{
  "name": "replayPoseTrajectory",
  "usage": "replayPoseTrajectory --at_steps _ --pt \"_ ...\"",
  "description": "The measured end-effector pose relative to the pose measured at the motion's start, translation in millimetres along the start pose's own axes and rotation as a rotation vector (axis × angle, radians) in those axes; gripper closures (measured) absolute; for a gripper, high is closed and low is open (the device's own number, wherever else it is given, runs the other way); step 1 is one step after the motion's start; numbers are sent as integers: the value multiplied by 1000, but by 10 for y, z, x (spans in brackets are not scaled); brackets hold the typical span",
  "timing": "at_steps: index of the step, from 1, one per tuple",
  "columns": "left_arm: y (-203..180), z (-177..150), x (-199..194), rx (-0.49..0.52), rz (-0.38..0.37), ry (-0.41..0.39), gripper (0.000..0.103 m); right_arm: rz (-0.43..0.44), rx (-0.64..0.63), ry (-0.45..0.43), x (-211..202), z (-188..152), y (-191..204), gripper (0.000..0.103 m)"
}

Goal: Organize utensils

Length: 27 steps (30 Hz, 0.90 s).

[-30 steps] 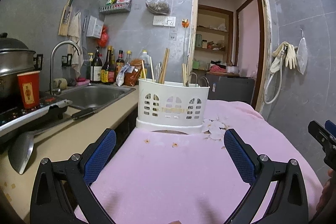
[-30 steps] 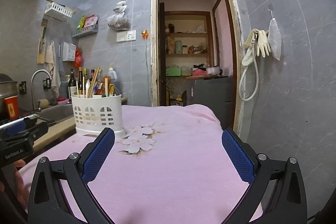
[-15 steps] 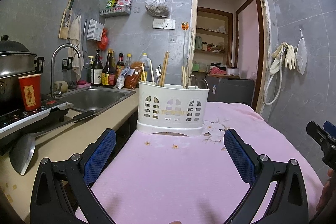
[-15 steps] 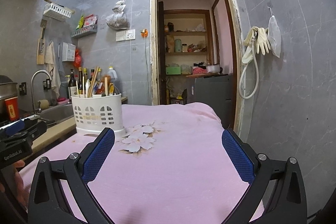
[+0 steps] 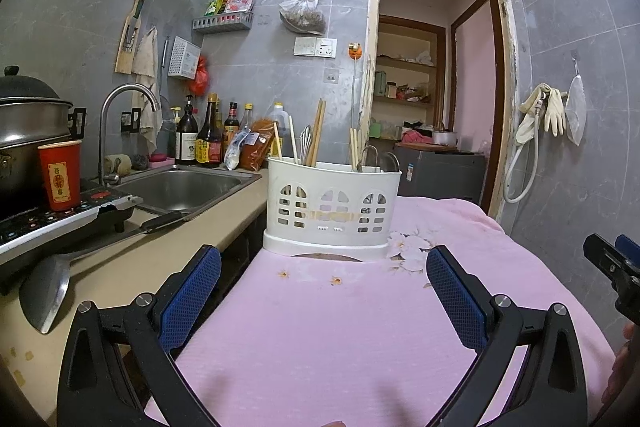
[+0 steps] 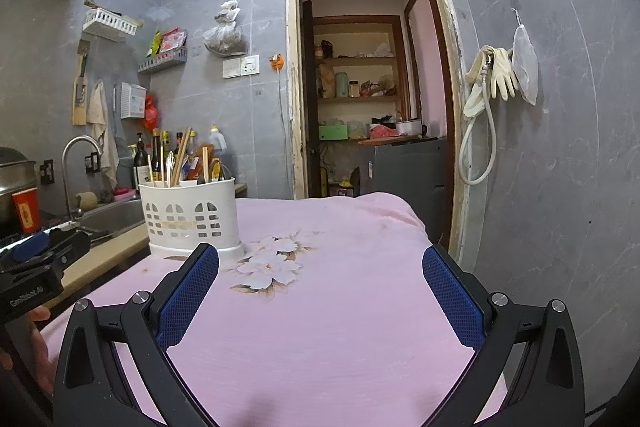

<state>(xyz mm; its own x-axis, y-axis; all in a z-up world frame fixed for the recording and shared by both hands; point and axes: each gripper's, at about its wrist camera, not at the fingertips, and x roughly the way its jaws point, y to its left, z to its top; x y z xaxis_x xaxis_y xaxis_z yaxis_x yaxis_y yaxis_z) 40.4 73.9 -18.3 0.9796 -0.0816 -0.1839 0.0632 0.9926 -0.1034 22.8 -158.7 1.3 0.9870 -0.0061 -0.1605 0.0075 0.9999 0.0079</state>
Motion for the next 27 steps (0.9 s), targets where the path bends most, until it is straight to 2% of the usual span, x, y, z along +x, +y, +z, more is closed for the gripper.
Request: replayPoseTrajectory --at_steps 27 --pt "21 19 -4 2 6 -3 2 4 10 11 -12 -24 9 0"
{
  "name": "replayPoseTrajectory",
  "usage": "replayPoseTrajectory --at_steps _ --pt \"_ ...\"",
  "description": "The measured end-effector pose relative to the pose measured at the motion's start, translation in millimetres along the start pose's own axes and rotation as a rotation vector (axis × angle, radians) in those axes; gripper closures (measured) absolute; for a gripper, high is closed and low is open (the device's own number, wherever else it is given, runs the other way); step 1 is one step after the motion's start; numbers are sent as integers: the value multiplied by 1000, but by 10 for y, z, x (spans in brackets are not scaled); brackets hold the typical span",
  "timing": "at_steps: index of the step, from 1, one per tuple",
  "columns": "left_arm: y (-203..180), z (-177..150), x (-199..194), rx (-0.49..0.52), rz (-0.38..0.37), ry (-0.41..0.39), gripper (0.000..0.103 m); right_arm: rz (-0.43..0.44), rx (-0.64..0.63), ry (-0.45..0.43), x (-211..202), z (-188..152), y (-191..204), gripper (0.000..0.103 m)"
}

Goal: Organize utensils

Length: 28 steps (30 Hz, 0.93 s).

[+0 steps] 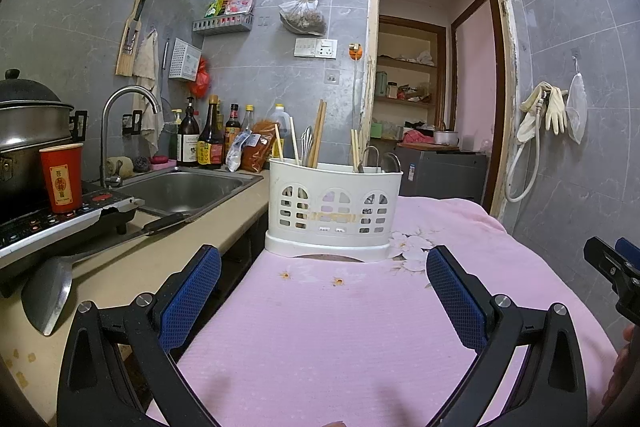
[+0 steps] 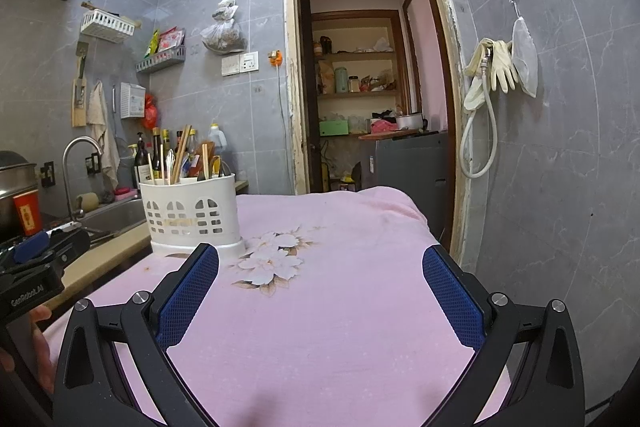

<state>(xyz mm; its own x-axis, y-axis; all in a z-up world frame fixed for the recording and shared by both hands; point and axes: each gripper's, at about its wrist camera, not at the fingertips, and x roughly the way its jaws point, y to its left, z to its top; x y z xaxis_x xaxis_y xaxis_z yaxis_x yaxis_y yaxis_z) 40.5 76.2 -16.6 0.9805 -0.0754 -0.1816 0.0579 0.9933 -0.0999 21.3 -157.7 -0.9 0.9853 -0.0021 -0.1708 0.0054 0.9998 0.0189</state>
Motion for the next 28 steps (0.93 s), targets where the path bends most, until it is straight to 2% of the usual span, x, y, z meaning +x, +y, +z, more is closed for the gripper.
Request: replayPoseTrajectory --at_steps 28 --pt "-56 -60 80 26 -18 24 2 4 -3 9 7 -37 55 0"
